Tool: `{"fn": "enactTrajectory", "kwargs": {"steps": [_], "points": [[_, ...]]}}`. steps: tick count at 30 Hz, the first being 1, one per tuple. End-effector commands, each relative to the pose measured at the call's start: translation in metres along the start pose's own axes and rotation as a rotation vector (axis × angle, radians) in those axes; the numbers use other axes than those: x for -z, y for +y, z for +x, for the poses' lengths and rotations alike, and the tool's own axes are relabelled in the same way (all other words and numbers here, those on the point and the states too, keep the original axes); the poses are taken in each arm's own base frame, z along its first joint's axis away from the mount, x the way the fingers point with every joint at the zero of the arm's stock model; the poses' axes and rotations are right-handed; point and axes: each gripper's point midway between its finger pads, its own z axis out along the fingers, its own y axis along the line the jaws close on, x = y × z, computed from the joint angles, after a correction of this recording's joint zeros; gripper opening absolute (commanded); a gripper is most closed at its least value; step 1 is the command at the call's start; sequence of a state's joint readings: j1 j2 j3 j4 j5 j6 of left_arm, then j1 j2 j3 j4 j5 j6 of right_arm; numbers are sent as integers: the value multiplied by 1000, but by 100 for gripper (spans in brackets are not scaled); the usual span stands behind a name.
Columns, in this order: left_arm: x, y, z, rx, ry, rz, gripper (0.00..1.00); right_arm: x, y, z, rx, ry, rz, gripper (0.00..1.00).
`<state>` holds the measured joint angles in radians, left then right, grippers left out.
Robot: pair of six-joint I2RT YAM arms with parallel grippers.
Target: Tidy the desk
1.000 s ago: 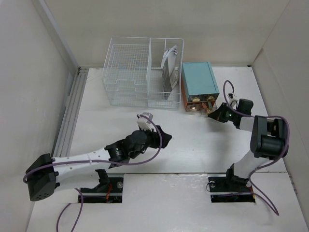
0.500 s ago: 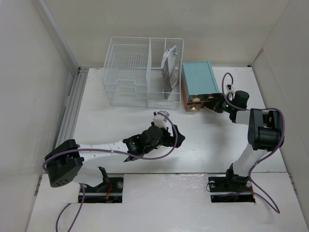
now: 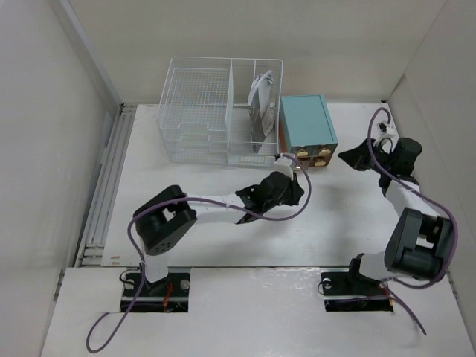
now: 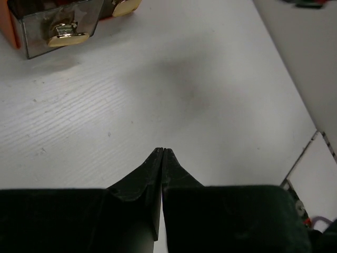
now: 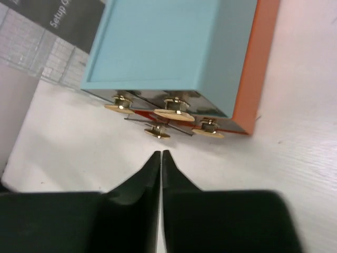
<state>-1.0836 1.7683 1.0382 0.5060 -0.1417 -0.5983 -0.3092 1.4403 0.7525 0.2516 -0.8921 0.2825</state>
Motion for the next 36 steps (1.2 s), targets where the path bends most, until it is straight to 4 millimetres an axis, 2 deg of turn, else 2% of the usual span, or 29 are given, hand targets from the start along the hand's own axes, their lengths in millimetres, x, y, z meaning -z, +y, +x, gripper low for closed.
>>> {"fn": "enactTrajectory", "kwargs": {"steps": [1, 2, 3, 4, 5, 6, 7, 10, 11, 12, 13, 14, 15, 17, 18, 20, 24, 25, 26, 28, 29, 31, 32, 35, 36], "points": [[-22, -14, -22, -6, -52, 30, 0, 26, 23, -31, 158, -34, -26, 0], [-35, -2, -16, -7, -43, -2, 0, 33, 25, -35, 154, -29, -25, 0], [-41, 2, -10, -12, -23, -17, 0, 38, 29, -42, 179, -35, -36, 0], [-48, 9, -11, -19, -18, -35, 0, 45, 40, -57, 212, -57, -56, 0], [-56, 3, -20, -17, -35, -36, 0, 51, 47, -61, 220, -62, -86, 0], [-66, 15, -5, -27, 3, -79, 0, 55, 52, -67, 237, -73, -98, 0], [-73, 16, -19, -33, -27, -100, 0, 62, 60, -74, 261, -89, -106, 0], [-86, 30, -12, -45, -13, -171, 0, 72, 73, -79, 301, -113, -120, 0], [-90, 29, -22, -45, -40, -192, 0, 78, 76, -80, 314, -126, -111, 0], [-93, 34, -26, -42, -48, -209, 0, 81, 75, -78, 311, -128, -114, 0], [-97, 41, -20, -36, -38, -238, 0, 83, 75, -78, 310, -129, -116, 0], [-99, 50, -27, -23, -60, -273, 0, 86, 77, -80, 318, -135, -119, 0], [-100, 44, -38, -1, -88, -271, 0, 89, 78, -79, 307, -132, -135, 0], [-105, 61, -32, -1, -77, -329, 0, 95, 73, -80, 284, -135, -135, 0], [-105, 59, -43, 20, -111, -348, 0, 96, 69, -79, 260, -130, -142, 0], [-109, 74, -39, 11, -103, -396, 0, 95, 68, -77, 249, -123, -150, 0], [-114, 89, -48, 46, -125, -444, 0, 95, 66, -77, 231, -114, -171, 0], [-115, 99, -45, 45, -115, -464, 0, 94, 65, -79, 230, -114, -171, 0], [-117, 92, -54, 51, -133, -451, 0, 95, 67, -78, 230, -111, -179, 0], [-122, 103, -51, 57, -130, -476, 0, 96, 64, -79, 229, -116, -172, 0], [-123, 102, -61, 65, -143, -476, 0, 96, 64, -79, 229, -116, -172, 0], [-128, 106, -55, 60, -132, -485, 0, 96, 64, -79, 229, -116, -172, 0], [-129, 108, -63, 68, -145, -485, 0, 95, 62, -78, 229, -113, -171, 0], [-129, 108, -63, 59, -143, -486, 0, 95, 63, -78, 230, -111, -180, 0], [-129, 109, -58, 46, -123, -479, 0, 94, 61, -77, 221, -108, -180, 0]]}}
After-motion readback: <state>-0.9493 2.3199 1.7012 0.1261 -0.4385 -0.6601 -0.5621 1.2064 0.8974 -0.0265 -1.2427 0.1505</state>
